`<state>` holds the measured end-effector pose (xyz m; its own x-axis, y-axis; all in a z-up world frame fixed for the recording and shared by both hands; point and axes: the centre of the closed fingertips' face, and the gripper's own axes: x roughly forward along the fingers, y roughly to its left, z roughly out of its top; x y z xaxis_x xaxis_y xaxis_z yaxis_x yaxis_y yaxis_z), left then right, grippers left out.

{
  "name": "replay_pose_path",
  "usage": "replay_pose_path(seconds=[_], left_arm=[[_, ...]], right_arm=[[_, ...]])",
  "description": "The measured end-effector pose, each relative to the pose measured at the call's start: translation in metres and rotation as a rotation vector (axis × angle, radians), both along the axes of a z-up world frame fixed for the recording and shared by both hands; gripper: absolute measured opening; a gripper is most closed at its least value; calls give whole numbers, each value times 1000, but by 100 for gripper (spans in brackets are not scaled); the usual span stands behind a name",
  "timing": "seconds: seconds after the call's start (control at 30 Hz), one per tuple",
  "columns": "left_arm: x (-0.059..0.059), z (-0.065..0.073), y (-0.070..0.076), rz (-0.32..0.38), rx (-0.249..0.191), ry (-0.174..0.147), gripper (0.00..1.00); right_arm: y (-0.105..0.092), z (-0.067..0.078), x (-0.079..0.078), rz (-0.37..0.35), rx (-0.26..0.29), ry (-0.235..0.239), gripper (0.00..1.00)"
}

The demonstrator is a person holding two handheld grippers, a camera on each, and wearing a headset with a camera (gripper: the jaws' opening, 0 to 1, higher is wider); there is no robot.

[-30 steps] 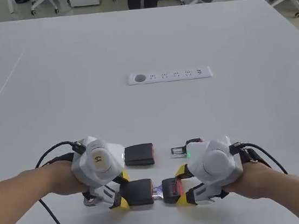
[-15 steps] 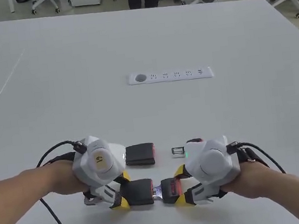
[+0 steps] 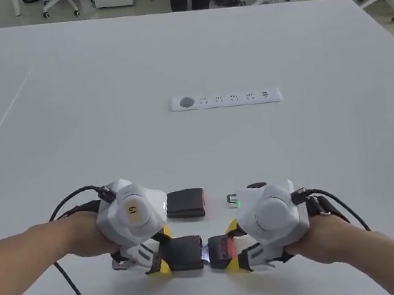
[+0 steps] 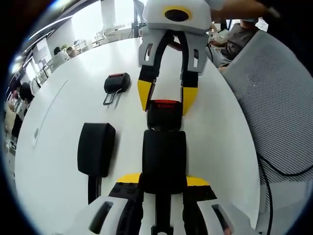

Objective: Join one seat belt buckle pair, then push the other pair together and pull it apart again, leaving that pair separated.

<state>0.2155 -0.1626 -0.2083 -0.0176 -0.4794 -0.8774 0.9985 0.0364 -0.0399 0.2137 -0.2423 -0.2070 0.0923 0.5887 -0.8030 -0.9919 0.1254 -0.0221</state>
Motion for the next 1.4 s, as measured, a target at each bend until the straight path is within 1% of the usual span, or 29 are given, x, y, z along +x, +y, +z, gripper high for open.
replay_pose_path(seconds=[0.13, 0.17, 0.2, 0.27, 0.37, 0.5, 0.57, 0.63, 0.73, 0.83, 0.9, 0.97, 1.03, 1.17, 1.23, 1.3, 1.33, 1.37, 1.4], left_arm=[[-2, 4, -3, 10, -6, 0, 30], [-4, 4, -4, 5, -6, -2, 30], [-3, 3, -3, 11, -8, 0, 30], [-1, 0, -1, 14, -11, 0, 30], [-2, 2, -2, 14, -10, -1, 30], [1, -1, 0, 12, -11, -1, 30], [-2, 2, -2, 12, -11, -1, 30], [0, 0, 0, 7, -8, -1, 31], [-1, 1, -1, 2, -2, -3, 31], [-2, 2, -1, -7, 9, -2, 31], [0, -1, 2, -11, 14, 1, 31], [-2, 2, 1, -10, 12, 2, 31], [-2, 1, 1, -5, 11, 1, 31], [-1, 1, 0, -20, 45, -9, 31], [0, 0, 1, -29, 51, -12, 31], [0, -1, 2, -33, 41, -9, 31], [1, -1, 3, -26, 40, -4, 31], [0, 0, 1, -20, 34, -2, 31], [-1, 2, -1, -19, 30, -1, 31]], right_arm=[[3, 1, -1, -7, 1, 0, 29], [7, 1, 6, -16, 21, -15, 29], [1, -1, 5, -21, -10, -1, 29], [0, 0, 6, -19, -7, -3, 29], [-2, 0, 6, -21, -9, -4, 29], [-2, 1, 5, -20, -9, -6, 29], [-2, 0, 5, -18, -12, -10, 30], [-3, 0, 5, -16, -9, -13, 30], [-5, 0, 2, -1, -2, -36, 29], [-4, 0, 2, 7, 16, -43, 28], [-3, 2, 1, 12, 25, -46, 28], [-1, 2, 0, 18, 23, -47, 28], [-1, 2, 0, 15, 21, -46, 28], [2, 2, -3, 2, 0, -38, 28], [1, 2, -3, -2, -7, -37, 28], [-1, 2, -3, 9, 6, -40, 28], [-1, 3, -4, 18, 28, -46, 28], [-3, 3, -2, 6, 24, -36, 28], [-4, 3, -4, 14, 25, -41, 28]])
